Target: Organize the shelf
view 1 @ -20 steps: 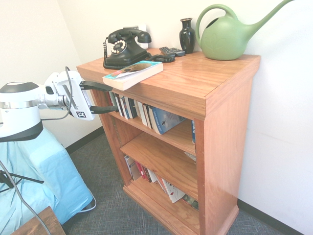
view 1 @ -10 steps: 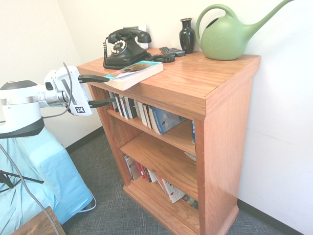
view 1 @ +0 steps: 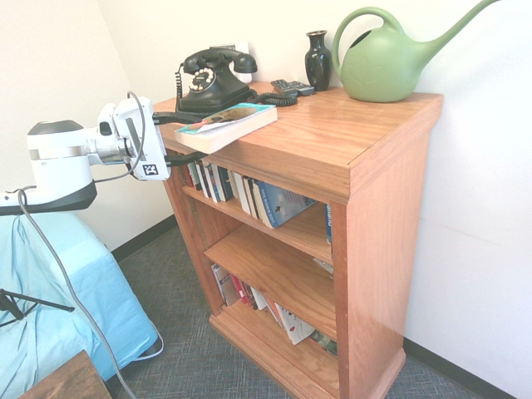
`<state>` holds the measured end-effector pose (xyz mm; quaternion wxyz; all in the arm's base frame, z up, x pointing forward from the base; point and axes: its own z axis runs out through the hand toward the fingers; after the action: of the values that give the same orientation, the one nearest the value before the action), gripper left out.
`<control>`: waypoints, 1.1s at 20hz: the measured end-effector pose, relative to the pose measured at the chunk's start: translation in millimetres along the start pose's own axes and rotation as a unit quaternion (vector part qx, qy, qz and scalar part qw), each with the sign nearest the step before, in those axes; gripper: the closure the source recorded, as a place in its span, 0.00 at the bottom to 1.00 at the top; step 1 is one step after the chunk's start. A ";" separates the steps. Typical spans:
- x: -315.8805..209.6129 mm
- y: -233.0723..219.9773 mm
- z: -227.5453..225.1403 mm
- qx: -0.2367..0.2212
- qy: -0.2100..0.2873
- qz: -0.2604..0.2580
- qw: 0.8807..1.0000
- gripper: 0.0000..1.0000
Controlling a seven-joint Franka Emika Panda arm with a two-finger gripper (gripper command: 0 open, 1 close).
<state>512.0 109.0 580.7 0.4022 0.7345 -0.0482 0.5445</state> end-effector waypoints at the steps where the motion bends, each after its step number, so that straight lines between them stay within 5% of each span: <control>1: 2.8 -1.3 3.3 -0.001 0.000 0.001 1.000 0.00; 7: 1.0 -2.0 21.0 -0.009 -0.011 0.001 1.000 0.00; 8: 0.8 -1.2 22.1 -0.010 -0.012 0.001 1.000 1.00; 22: 6.7 -1.3 22.2 -0.012 -0.015 -0.002 1.000 1.00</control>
<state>532.2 98.0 583.8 0.4115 0.7374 -0.0593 0.5323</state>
